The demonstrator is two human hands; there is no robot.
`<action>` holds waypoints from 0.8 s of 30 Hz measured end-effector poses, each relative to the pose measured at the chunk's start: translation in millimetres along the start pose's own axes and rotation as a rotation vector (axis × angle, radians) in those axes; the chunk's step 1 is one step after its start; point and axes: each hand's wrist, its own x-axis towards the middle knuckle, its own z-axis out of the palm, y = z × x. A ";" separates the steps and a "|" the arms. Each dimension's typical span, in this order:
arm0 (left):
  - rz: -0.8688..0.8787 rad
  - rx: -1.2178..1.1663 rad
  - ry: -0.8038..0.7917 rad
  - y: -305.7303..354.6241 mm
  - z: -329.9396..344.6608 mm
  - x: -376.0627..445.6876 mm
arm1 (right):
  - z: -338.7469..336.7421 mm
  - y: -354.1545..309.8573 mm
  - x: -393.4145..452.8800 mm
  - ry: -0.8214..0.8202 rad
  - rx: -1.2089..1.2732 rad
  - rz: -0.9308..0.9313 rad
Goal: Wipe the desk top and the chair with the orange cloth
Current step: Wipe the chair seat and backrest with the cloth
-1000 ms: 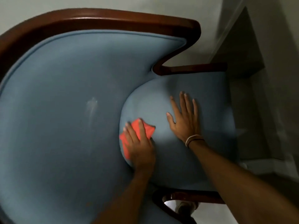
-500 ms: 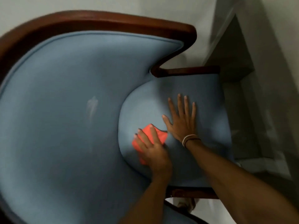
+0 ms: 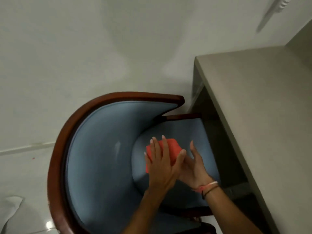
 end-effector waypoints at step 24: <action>0.175 0.856 0.226 -77.6 -235.0 95.7 | 63.1 30.1 129.5 0.649 -0.345 -0.516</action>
